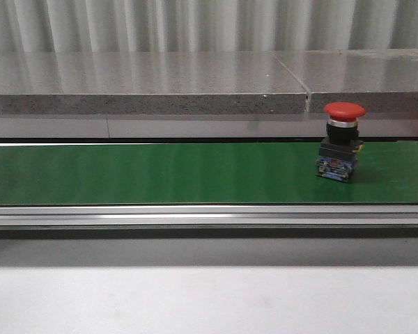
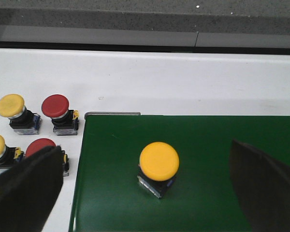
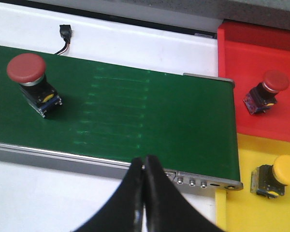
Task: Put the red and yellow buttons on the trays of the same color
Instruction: 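Carry the yellow button over the belt and release it there, then grasp the red button at the belt's end with the right gripper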
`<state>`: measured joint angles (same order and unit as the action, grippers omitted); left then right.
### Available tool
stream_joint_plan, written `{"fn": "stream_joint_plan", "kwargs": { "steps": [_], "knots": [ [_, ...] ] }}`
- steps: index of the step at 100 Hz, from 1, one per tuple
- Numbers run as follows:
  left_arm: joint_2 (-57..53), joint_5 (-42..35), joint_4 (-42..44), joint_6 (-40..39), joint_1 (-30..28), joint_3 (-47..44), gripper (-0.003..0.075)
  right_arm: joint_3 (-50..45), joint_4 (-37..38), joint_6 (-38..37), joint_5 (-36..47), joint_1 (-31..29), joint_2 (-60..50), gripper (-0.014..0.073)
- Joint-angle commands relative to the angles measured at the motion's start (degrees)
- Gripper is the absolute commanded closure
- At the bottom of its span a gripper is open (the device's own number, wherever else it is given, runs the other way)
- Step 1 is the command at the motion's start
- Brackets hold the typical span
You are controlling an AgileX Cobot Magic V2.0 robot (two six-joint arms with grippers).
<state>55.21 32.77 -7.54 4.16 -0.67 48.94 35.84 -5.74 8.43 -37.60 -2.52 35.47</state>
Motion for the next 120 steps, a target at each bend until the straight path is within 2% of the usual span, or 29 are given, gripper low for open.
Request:
{"fn": "stream_joint_plan", "kwargs": {
  "steps": [1, 7, 14, 40, 65, 73, 80, 92, 95, 104, 120],
  "knots": [
    [-5.2, -4.3, -0.3, 0.0, 0.4, -1.5, 0.0108, 1.4, -0.1, 0.5, 4.5, 0.2, 0.0, 0.0662],
    [-7.8, -4.3, -0.3, 0.0, 0.4, -3.8, 0.0157, 1.4, -0.1, 0.5, 4.7, 0.2, 0.0, 0.0662],
    [-11.1, -4.1, -0.3, 0.0, 0.4, -6.2, 0.0251, 1.4, -0.1, 0.5, 4.6, 0.2, 0.0, 0.0662],
    [-20.4, -4.0, -0.5, 0.0, 0.4, -13.6, 0.0738, 1.4, -0.1, 0.5, 4.7, 0.2, 0.0, 0.0662],
    [-21.6, -3.9, -0.5, 0.0, 0.4, -14.9, 0.074, 1.4, -0.1, 0.5, 4.4, 0.2, 0.0, 0.0652],
    [-21.6, -3.9, -0.5, 0.0, 0.4, -14.9, 0.074, 1.4, -0.1, 0.5, 3.7, 0.2, 0.0, 0.0578],
    [-21.6, -3.9, -0.5, 0.0, 1.2, -14.9, 0.074, 1.4, -0.1, 0.5, 2.8, 0.2, 0.0, 0.0421],
    [-21.6, -3.9, -0.5, 0.0, 1.2, -14.9, 0.074, 1.4, -0.1, 0.5, 1.5, 0.2, 0.0, -0.0011],
    [-21.6, -3.9, -0.5, 0.0, 1.2, -14.9, 0.074, 1.4, -0.1, 0.6, 1.5, 0.2, 0.0, -0.0073],
    [-21.6, -3.9, -0.5, 0.0, 1.2, -14.9, 0.074, 1.4, -0.2, 0.6, 2.1, 0.2, 0.2, -0.0034],
    [-21.6, -3.9, -0.5, 0.0, 1.2, -14.9, 0.074, 2.8, -0.2, 0.6, 2.1, 0.2, 4.9, -0.0031]
  ]
}}
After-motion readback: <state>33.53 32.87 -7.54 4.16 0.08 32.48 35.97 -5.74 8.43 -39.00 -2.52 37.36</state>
